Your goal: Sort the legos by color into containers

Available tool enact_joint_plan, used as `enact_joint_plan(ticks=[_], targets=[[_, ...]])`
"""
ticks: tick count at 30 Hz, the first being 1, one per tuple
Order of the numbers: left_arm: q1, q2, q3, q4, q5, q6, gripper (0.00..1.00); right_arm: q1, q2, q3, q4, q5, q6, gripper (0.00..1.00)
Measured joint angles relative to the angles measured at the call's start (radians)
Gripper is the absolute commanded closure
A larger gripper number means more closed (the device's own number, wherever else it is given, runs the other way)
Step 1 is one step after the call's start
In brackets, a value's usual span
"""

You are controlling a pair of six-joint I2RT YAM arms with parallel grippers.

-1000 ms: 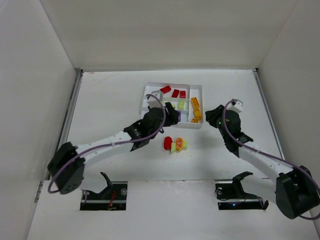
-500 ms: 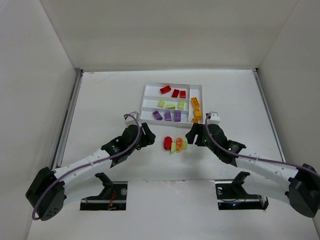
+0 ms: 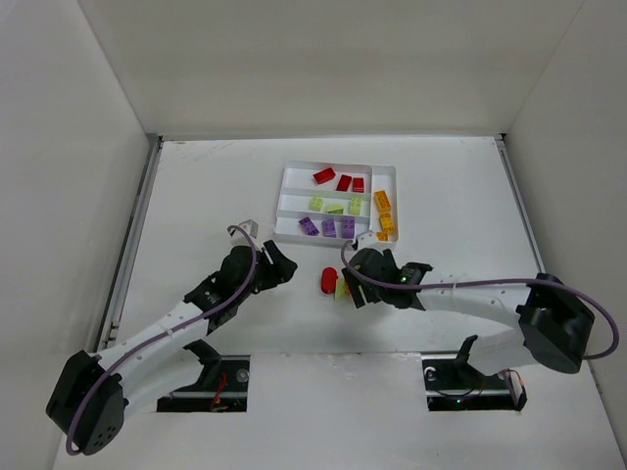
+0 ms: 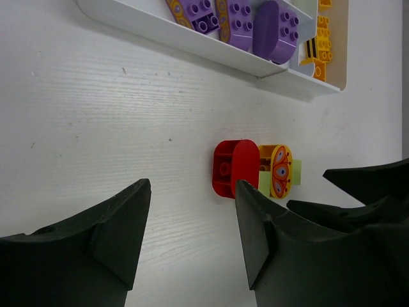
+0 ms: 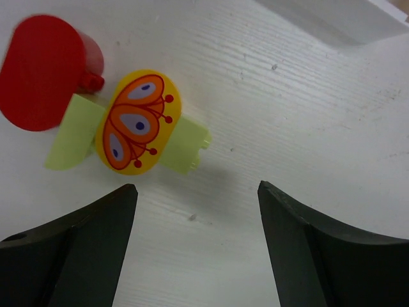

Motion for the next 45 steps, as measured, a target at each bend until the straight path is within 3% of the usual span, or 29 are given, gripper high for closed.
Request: enact_joint_plan(ticks=[7,16,23,28,36,45], targets=[[0.05,-0.018,-0.02,0.01,0.063,-0.007,0.47,-0.001,0.12,0.047,-0.018,-0.026,-0.106,0.16],[0.063,-0.016,-0.02,0.037,0.089,-0.009,0.48,0.002,0.275,0.148,0.085,-0.087,-0.213,0.21],[0.075,-0.015,-0.02,0.038,0.091,-0.01,0.48,0.055,0.293,0.159,0.146,-0.145,-0.238,0.21],[0.074,0.001,-0.02,0.039,0.094,-0.011,0.46,0.053,0.278,0.121,0.196,-0.153,-0.235,0.31],[0.089,0.056,-0.02,0.038,0.169,-0.049,0.34,0.052,0.208,0.009,0.287,-0.155,-0.195,0.52],[0.092,0.07,-0.036,0.1,0.266,-0.097,0.2,0.056,0.108,-0.032,0.307,-0.155,-0.175,0.57]])
